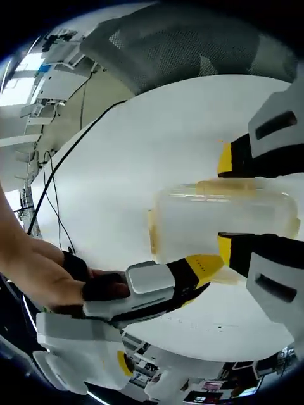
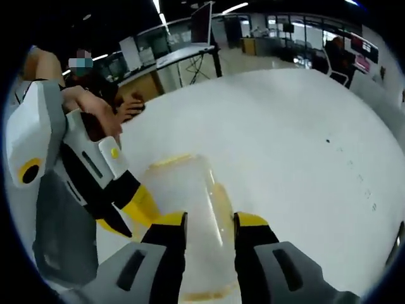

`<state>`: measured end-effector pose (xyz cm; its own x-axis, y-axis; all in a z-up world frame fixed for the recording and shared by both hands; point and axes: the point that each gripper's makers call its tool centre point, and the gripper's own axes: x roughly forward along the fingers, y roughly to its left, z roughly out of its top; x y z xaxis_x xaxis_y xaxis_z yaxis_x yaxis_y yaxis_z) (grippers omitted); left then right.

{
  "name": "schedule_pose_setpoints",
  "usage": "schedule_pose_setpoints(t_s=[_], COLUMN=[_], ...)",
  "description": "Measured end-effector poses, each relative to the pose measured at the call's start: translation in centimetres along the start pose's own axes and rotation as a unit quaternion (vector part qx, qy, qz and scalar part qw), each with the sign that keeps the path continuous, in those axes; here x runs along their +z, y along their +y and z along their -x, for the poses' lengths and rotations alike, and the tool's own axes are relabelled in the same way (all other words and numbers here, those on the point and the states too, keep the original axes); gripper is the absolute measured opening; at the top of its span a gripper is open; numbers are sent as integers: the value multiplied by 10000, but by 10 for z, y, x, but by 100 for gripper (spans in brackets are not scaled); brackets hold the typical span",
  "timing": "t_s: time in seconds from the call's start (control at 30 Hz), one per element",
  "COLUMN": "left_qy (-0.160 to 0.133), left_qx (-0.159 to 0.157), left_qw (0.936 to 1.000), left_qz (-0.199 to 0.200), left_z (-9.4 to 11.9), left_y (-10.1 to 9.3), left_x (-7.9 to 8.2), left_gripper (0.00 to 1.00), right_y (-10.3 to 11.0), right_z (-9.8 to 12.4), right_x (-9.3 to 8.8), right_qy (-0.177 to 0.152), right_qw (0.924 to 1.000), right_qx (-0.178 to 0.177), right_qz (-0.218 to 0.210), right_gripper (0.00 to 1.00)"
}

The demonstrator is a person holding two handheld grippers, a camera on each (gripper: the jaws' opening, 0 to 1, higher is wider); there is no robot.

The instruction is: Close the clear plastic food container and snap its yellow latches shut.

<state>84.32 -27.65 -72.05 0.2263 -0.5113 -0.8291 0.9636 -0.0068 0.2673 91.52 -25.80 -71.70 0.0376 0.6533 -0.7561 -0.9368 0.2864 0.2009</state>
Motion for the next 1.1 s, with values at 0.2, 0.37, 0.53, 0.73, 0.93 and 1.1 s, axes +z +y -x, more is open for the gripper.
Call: schedule_pose_setpoints(t_s=[0.2, 0.37, 0.53, 0.73, 0.93, 1.1], left_qy=[63, 111, 235, 382, 445, 580], left_qx=[70, 30, -60, -186, -316, -426], left_qw=[9999, 9999, 9997, 9990, 9984, 9973], left_qz=[-137, -39, 21, 109, 140, 112], left_z=[-1, -1, -1, -1, -1, -1], left_y=[2, 3, 4, 4, 5, 5], left_x=[0, 1, 1, 1, 2, 2], left_gripper=[25, 25, 25, 24, 25, 24], right_y=[1, 3, 2, 0, 0, -2], right_z=[-4, -7, -9, -10, -9, -10], right_x=[0, 0, 1, 0, -1, -1], right_qy=[265, 718, 1173, 1393, 1424, 1480], right_qw=[9990, 9934, 9855, 9810, 9798, 9778], right_qx=[293, 774, 1074, 1197, 1248, 1343], right_qz=[222, 452, 599, 622, 638, 623], right_gripper=[27, 28, 28, 29, 29, 29])
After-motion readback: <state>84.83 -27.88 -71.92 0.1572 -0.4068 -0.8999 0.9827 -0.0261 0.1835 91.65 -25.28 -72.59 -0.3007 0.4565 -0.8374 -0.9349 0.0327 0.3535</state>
